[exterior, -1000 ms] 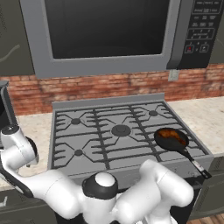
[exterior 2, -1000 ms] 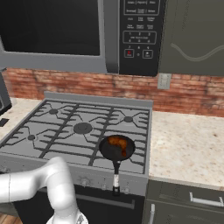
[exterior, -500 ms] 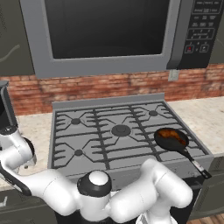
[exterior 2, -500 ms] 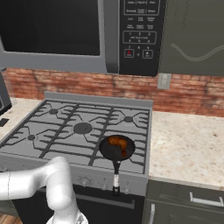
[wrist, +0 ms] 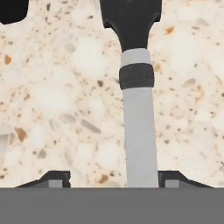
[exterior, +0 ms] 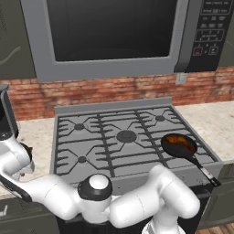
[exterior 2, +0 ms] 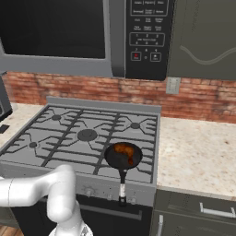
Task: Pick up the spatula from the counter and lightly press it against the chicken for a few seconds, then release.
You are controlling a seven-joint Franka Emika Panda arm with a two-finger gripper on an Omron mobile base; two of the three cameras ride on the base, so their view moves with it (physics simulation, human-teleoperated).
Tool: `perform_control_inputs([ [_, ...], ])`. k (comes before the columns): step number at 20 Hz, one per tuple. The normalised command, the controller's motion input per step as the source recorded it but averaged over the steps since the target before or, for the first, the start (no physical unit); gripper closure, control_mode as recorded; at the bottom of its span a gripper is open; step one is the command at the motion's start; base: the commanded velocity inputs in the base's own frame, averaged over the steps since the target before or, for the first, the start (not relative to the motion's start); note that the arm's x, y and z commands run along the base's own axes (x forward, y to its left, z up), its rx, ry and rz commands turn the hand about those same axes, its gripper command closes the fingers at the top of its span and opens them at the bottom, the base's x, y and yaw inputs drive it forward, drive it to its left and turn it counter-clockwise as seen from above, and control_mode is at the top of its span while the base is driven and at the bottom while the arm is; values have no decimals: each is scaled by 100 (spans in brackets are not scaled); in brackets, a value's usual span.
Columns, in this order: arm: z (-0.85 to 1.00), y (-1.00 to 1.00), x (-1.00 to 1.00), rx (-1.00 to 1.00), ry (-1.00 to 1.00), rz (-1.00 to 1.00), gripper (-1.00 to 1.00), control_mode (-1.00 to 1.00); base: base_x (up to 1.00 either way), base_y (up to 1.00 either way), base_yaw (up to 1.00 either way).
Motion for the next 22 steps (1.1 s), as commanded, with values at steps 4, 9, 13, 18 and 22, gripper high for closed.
perform_control_inputs([
  [4, 0, 0, 0, -2, 0, -1, 100, -100, 0, 0, 0],
  [9, 0, -3, -11, -1, 0, -2, 100, -100, 0, 0, 0],
  [13, 0, -16, -33, 0, 0, -3, 100, -100, 0, 0, 0],
  [18, 4, -33, -38, 0, -2, -3, 100, -100, 0, 0, 0],
  [22, 16, -43, -12, -2, -12, 0, 100, -100, 0, 0, 0],
])
